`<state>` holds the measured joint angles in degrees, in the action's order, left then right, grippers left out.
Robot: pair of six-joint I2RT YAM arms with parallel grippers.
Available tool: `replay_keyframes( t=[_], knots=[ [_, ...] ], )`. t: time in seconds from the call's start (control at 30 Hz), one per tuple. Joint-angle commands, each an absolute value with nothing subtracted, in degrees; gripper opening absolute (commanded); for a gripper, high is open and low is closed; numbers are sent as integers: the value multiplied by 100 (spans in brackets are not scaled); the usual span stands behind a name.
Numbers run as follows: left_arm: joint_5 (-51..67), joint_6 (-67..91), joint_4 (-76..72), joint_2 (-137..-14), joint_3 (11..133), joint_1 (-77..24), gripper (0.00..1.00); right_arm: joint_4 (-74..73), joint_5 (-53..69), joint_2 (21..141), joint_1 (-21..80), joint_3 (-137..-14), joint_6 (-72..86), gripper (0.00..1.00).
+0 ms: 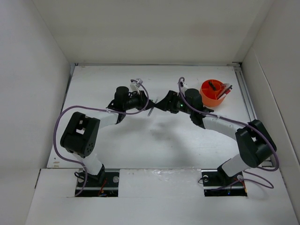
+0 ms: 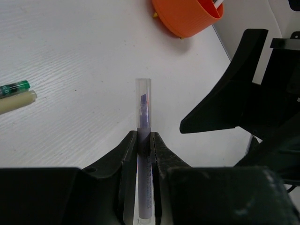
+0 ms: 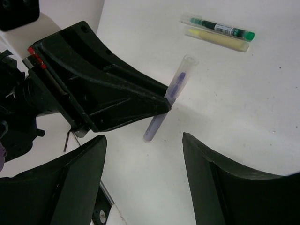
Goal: Sort the stationery into containers
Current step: Place the pen in the storage box.
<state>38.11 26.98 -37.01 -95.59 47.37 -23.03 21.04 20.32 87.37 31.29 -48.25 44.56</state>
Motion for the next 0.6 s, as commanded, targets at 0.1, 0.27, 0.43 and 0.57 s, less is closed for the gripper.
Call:
replay_keyframes(
  t=[0.1,0.27,0.43,0.57],
  knots=[
    [4297,2865,-4228,-9316,4623,-2338,0,2338,2091,8876,3076,-5054,4403,71],
    [4429,2865,-4280,-9316,4623,-2338,0,2338,2198,8938,3076,-5124,4403,53],
    [4430,2918,-4333,-9316,4623,-2443,0,2338,2216,8938,3076,-5124,4351,49],
    [4430,2918,-4333,-9316,4676,-2443,0,2338,2329,8938,3076,-5124,4351,48]
  ],
)
